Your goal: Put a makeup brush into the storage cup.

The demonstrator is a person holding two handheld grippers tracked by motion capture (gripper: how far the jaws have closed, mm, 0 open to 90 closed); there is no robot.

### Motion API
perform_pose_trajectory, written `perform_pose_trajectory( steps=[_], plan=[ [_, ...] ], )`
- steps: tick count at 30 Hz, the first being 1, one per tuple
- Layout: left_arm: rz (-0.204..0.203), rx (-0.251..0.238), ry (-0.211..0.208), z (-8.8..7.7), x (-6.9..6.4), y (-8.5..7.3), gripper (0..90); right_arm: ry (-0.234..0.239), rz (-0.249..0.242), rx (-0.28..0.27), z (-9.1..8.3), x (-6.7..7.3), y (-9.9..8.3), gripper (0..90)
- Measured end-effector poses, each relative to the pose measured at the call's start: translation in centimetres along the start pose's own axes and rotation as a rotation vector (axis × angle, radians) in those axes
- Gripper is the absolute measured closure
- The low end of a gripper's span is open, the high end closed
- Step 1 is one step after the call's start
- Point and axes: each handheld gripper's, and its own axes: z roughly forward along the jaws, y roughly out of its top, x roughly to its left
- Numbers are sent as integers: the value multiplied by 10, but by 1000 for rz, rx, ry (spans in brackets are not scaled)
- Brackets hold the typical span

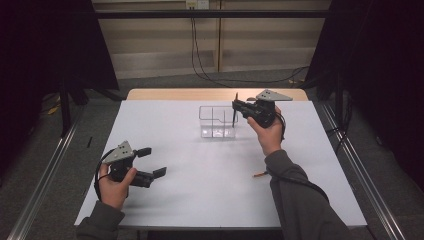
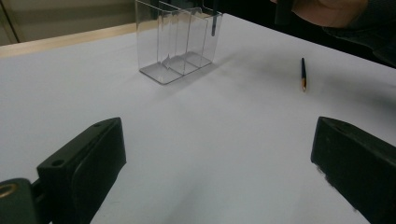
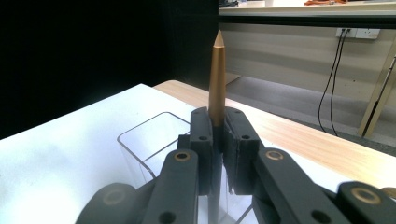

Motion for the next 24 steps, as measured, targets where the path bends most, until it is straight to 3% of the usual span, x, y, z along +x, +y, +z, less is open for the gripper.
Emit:
perform_pose_trajectory(
  steps=[24],
  plan=[
    [2,5,7,0,-1,0,30,-3,-19,32,0,1,-5,822]
  ],
)
